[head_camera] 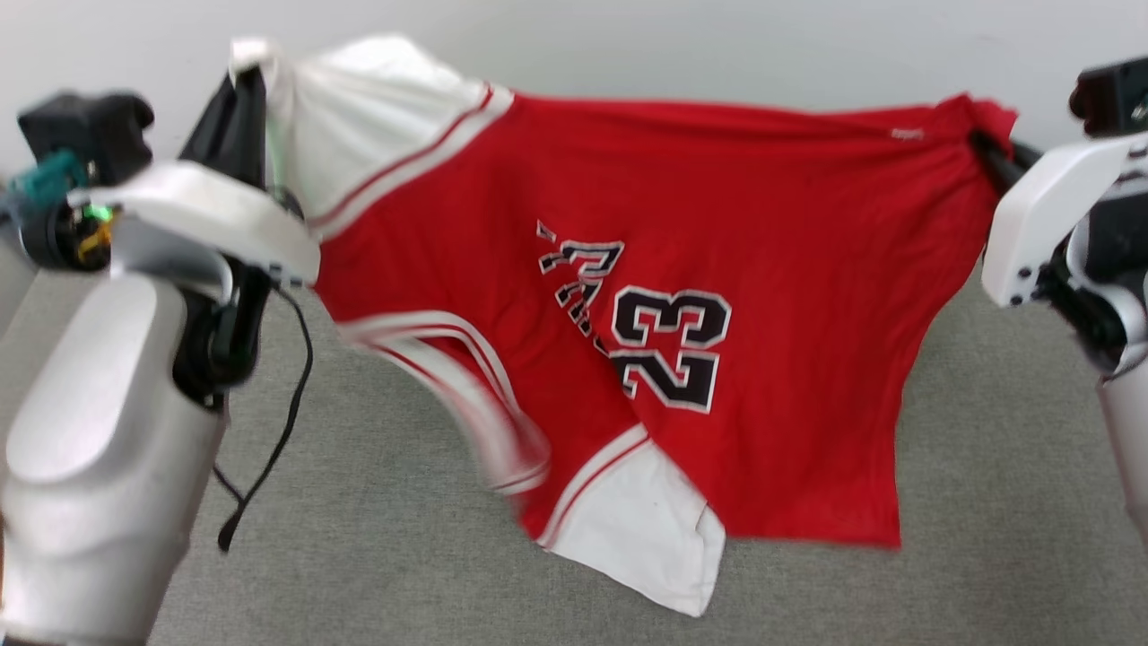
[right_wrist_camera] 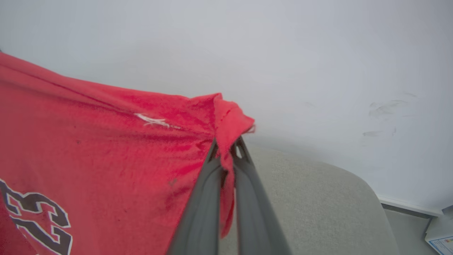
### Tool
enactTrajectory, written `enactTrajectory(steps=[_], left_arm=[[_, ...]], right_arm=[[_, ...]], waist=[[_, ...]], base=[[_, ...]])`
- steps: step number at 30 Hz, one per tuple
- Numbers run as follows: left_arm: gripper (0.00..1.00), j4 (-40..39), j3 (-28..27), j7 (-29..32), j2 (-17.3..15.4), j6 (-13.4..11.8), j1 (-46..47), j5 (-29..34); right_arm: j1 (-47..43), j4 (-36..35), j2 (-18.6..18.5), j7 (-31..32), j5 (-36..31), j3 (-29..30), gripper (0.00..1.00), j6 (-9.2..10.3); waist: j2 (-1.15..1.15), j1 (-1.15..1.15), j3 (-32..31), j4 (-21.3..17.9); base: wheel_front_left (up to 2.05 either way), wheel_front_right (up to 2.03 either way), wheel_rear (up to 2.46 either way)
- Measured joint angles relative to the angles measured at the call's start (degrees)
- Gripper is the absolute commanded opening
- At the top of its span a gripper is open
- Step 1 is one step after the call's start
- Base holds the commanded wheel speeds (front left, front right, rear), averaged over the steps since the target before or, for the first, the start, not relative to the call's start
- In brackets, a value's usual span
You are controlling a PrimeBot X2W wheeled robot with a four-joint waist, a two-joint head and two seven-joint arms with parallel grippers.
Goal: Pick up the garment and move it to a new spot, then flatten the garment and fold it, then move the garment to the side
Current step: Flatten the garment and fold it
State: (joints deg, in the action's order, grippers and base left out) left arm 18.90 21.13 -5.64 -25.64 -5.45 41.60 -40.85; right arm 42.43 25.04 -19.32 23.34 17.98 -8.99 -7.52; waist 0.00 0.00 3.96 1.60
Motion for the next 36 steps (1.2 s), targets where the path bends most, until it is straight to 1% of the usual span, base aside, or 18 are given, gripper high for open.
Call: enactTrajectory(steps=[7, 12, 20, 24, 28, 36], left_arm=[[0.00, 9.58, 1.14, -0.38, 1.72, 2.86, 14.34, 2.10], [0.00, 14.59, 2.05, -1.38, 2.99, 4.52, 25.29, 4.09], [0.00, 19.11, 2.69, -2.89, 2.02, 5.66, 40.93, 7.71], [0.00, 20.01, 2.24, -3.11, 0.63, 5.95, 46.59, 8.44], [0.00, 20.91, 1.71, -3.65, -0.08, 5.99, 51.50, 8.82], [0.00, 23.79, 0.89, -5.00, -0.67, 6.83, 54.25, 8.25]], right_arm=[[7.83, 1.79, -0.10, -2.72, -2.43, 1.29, 0.00, 0.00], [13.78, 1.82, -1.37, -4.03, -3.88, 1.91, 0.00, -0.01], [25.64, 1.47, -1.55, -5.53, -6.00, 3.25, 0.00, -0.01], [31.56, 1.41, -1.43, -6.19, -7.66, 3.46, 0.00, -0.02], [37.28, 2.00, -1.12, -7.16, -8.99, 3.39, 0.00, -0.02], [44.84, 5.83, 0.31, -10.57, -10.28, 2.27, 0.00, -0.02]], waist=[[0.00, 0.00, 2.36, -0.59], [0.00, 0.00, 5.81, -0.37], [0.00, 0.01, 13.39, -0.44], [0.00, 0.01, 17.63, -0.76], [0.00, 0.01, 22.08, -1.17], [0.00, 0.02, 29.84, -1.85]], base=[[0.00, 0.00, 0.00], [0.00, 0.00, 0.00], [0.00, 0.00, 0.00], [0.00, 0.00, 0.00], [0.00, 0.00, 0.00], [0.00, 0.00, 0.00]])
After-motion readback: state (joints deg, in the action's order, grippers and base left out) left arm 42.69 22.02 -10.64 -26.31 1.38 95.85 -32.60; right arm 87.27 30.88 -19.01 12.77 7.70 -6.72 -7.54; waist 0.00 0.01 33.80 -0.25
